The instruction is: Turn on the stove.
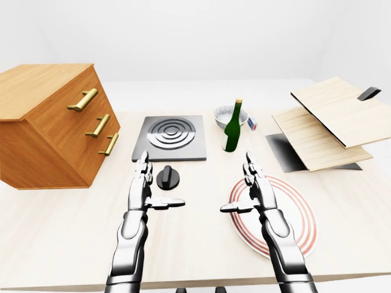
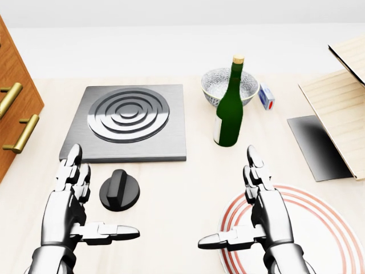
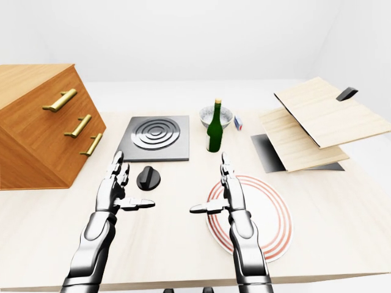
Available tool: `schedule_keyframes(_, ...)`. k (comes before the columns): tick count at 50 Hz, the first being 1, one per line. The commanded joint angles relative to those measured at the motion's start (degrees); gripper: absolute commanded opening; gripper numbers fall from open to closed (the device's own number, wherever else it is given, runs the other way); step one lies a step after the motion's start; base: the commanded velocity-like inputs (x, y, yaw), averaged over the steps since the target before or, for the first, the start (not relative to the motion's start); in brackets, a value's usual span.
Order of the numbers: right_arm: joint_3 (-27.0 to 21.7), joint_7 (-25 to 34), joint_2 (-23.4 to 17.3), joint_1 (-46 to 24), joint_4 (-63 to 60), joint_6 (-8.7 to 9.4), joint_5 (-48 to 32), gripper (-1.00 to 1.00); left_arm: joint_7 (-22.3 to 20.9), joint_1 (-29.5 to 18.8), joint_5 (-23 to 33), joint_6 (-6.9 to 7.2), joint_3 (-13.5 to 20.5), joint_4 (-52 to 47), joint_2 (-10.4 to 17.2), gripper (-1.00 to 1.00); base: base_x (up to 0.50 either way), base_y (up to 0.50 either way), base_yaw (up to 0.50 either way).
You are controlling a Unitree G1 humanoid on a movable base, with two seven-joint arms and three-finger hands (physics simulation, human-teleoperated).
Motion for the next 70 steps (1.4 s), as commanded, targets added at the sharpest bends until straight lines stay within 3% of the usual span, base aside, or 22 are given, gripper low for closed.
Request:
schedule_keyframes(1, 0.4, -0.1, 0.1, 0.6, 0.5, -0.64, -0.5, 1.00, -0.2, 0.4, -0.1, -0.04, 0.1, 0.0, 0.0, 1.00, 0.50, -0.04, 0.00)
schedule_keyframes(2, 0.5, -0.4, 0.2, 0.5, 1.1, -1.56, -0.8, 1.00, -0.1, 0.3, -0.1, -0.04, 0.2, 0.1, 0.1, 1.00, 0.00, 0.00, 0.00)
schedule_keyframes(7, 0.4, -0.7, 0.1, 0.1, 2.0, -1.55, -0.9, 1.00, -0.2, 0.0, -0.3, -0.11, 0.3, 0.6, 0.1, 1.00, 0.00, 0.00, 0.00)
schedule_keyframes(16, 0.6, -1.5, 0.3, -1.0, 5.7, -3.73, -1.8, 1.00, -0.8, -3.1, -1.8, -1.10, 1.2, 6.8, 0.7, 1.00, 0.00, 0.00, 0.00)
schedule_keyframes(23, 0.5, -2.1, 0.2, -2.8, 9.5, -4.70, -2.3, 1.00, -0.8, -7.7, -2.4, -4.62, 1.6, 17.3, 1.5, 1.00, 0.00, 0.00, 0.00)
schedule_keyframes(24, 0.3, -1.7, 0.2, -3.0, 9.8, -4.77, -1.7, 1.00, -0.9, -8.9, -2.5, -5.71, 1.8, 20.3, 1.6, 1.00, 0.00, 0.00, 0.00)
schedule_keyframes(35, -0.3, -1.8, -0.1, -5.4, 13.5, -4.61, -1.0, 1.00, -0.5, -14.6, -3.3, -5.71, 1.8, 33.7, 2.5, 1.00, 0.00, 0.00, 0.00)
schedule_keyframes(47, -0.8, -2.0, -0.3, -6.1, 13.9, -3.81, -0.3, 1.00, -2.3, -10.9, -2.5, -5.71, -0.5, 27.7, 0.7, 1.00, 0.00, 0.00, 0.00)
schedule_keyframes(53, -1.3, -2.0, -0.6, -6.2, 12.5, -2.58, 0.4, 1.00, -3.4, -9.8, -1.7, -5.71, -1.7, 26.9, -0.4, 1.00, 0.00, 0.00, 0.00)
schedule_keyframes(54, -1.9, -1.9, -0.8, -6.5, 11.8, -1.72, 1.0, 1.00, -3.6, -9.7, -0.9, -5.71, -2.6, 28.0, -0.9, 1.00, 0.00, 0.00, 0.00)
schedule_keyframes(61, -2.3, -1.9, -1.0, -6.5, 10.9, -1.04, 1.6, 1.00, -4.5, -8.8, 0.4, -5.67, -3.9, 28.3, -2.0, 1.00, 0.00, 0.00, 0.00)
schedule_keyframes(62, -3.3, -1.6, -1.5, -7.1, 9.7, 0.56, 2.9, 1.00, -11.3, 6.4, 2.3, 4.29, -14.0, 5.4, -3.4, 1.00, 0.00, 0.00, 0.00)
schedule_keyframes(70, -3.0, -1.8, -1.4, -6.8, 9.7, 0.28, 2.7, 1.00, -11.6, 8.6, 1.7, 4.29, -15.8, 1.3, -2.5, 1.00, 0.00, 0.00, 0.00)
